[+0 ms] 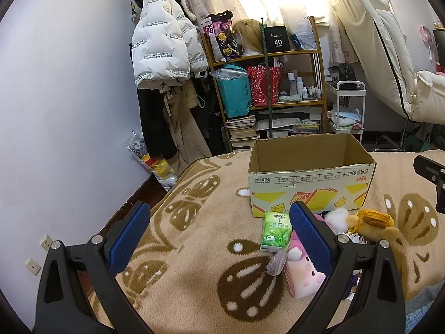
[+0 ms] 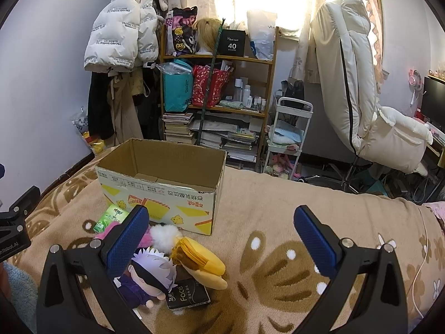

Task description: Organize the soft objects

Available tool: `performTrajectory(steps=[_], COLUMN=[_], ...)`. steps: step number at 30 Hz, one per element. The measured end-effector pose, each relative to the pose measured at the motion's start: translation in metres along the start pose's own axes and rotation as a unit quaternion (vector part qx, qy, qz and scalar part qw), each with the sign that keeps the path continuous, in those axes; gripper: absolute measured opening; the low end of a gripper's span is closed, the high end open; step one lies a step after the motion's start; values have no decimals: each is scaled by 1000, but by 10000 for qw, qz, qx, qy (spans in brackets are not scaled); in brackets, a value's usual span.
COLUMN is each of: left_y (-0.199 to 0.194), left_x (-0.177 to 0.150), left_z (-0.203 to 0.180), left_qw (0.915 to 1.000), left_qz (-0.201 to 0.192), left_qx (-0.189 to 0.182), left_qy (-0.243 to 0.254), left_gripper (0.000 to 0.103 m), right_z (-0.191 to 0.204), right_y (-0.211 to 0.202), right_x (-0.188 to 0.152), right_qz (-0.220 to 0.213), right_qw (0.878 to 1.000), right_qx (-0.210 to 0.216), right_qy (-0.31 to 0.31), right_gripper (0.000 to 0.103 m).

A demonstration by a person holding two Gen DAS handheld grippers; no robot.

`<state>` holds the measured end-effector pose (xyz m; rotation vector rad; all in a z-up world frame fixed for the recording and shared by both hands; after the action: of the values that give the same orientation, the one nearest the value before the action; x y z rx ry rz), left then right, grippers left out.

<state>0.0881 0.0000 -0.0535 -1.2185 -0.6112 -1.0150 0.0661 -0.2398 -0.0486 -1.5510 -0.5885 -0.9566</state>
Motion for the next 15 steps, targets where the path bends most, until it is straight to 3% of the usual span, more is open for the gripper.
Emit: performTrajectory(steps=[15], left_y=[-1], left_x=[0], left_z=[1], left_qw=[10000], left_qz=[0], left_qx=[10], left_qy=[37], left_gripper=[99], right_z=[-3], right_y=[-5], right_x=[-1], right_qz=[-31], right_qw=[10000], right_qx=[2], right_qy=[6], right_gripper=[103])
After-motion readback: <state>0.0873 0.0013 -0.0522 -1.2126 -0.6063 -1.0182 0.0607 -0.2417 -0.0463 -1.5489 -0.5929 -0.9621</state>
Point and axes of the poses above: each gripper's, at about its wrist camera, not at the fingertips, and y roughly the way its jaws point, z to its left, x to its top, the point moved 10 cm from there along y, roughly the way its jaws point, and after that the axes turned 4 degrees about y, right-handed, at the moved point
